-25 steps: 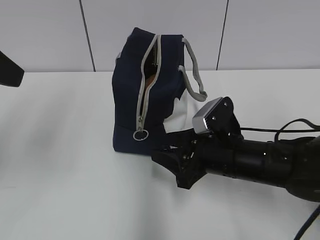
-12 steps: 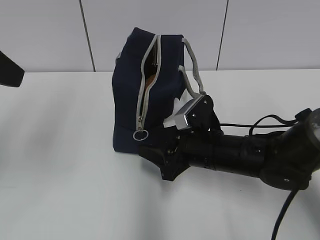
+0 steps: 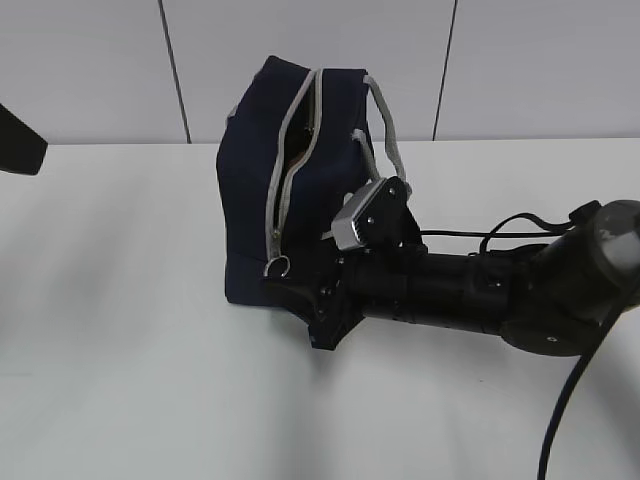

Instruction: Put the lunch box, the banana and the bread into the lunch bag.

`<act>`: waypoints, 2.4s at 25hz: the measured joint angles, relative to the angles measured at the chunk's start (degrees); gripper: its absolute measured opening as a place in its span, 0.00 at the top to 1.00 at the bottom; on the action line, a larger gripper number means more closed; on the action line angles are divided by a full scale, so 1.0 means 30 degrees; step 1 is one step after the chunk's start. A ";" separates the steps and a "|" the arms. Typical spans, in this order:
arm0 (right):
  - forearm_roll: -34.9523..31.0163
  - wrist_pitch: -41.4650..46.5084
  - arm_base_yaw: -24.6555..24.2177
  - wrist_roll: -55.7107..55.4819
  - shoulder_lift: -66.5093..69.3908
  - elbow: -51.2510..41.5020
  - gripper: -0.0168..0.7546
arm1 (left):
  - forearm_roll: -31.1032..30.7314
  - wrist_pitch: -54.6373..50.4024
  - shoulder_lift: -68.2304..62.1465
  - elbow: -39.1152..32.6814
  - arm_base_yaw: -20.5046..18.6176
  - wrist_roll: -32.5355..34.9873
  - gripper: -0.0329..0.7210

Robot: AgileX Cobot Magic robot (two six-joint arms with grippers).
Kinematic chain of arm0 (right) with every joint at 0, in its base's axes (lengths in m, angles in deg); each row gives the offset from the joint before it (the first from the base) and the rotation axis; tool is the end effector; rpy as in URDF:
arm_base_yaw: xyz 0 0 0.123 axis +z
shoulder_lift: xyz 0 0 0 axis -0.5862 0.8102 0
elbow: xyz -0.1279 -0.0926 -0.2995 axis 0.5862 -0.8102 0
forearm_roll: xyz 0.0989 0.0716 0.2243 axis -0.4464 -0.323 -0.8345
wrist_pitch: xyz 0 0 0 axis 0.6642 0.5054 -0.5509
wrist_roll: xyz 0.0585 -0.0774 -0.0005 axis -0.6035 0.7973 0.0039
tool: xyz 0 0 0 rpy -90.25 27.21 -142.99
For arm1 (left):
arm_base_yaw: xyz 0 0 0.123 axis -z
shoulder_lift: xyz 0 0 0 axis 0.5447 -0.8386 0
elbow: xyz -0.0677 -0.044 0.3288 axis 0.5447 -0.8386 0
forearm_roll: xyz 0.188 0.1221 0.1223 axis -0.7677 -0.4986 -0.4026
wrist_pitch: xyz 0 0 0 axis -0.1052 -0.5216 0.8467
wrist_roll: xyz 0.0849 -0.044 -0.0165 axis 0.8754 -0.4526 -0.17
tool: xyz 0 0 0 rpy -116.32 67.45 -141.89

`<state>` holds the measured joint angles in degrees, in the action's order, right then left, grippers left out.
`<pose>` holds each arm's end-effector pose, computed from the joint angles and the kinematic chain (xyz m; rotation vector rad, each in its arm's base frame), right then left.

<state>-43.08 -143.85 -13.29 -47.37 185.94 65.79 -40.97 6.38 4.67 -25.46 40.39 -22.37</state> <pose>0.3431 0.2039 0.1600 -0.9684 1.6399 0.7054 0.1894 -0.0632 0.4052 0.3837 2.4833 -0.5452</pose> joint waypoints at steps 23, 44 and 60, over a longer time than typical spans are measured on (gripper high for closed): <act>0.2815 -0.0312 0.0000 -0.0030 0.0075 0.0096 0.63 | -0.0015 0.0000 0.0000 0.0000 0.0000 0.0000 0.38; 0.2812 0.2712 0.0000 -0.0888 0.0075 0.0128 0.63 | -0.0037 -0.0056 0.0000 0.0000 0.0000 0.0000 0.38; 0.1479 0.1671 0.0000 -0.1108 -0.0318 0.0128 0.63 | -0.0037 -0.0077 0.0000 0.0000 0.0000 0.0000 0.38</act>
<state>-38.64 -138.84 -13.29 -50.69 184.99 66.17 -41.08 6.15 4.67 -25.46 40.39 -22.37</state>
